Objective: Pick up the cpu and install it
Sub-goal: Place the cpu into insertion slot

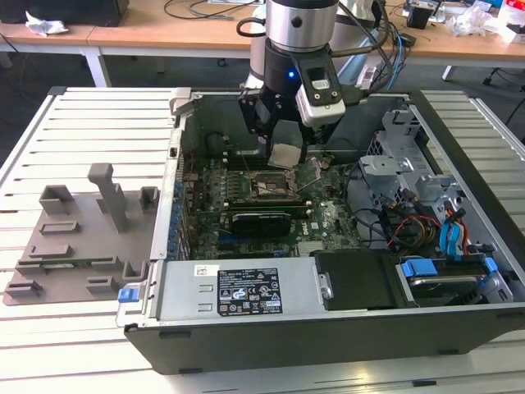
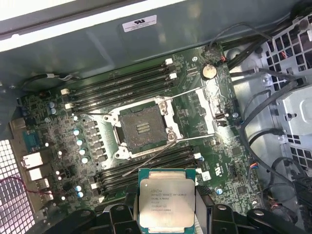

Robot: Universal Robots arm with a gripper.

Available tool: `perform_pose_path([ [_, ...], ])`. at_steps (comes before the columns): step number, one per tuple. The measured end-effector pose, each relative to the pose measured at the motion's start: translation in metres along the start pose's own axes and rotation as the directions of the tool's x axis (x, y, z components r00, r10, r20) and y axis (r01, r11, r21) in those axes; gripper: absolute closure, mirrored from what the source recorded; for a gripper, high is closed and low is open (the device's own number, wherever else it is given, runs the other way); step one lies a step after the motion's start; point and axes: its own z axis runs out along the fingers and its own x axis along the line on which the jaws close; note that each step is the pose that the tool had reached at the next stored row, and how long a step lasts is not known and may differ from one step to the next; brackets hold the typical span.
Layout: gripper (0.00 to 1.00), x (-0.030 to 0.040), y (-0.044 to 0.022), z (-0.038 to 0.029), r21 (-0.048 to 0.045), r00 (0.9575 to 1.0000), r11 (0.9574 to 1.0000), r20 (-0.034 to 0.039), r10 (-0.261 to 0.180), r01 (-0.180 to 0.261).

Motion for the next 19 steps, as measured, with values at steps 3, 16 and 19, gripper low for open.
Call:
perform_pose_path([
  [3, 0.45, 0.0, 0.0, 0.0, 0.0006, 0.9998, 0.9998, -0.0002, 0.018, -0.018],
  [16, 0.45, 0.0, 0.0, 0.0002, 0.005, 0.993, 0.993, -0.0005, 0.118, -0.118],
  [19, 0.45, 0.0, 0.0, 0.0002, 0.0057, 0.9916, 0.9915, -0.0004, 0.13, -0.13],
])
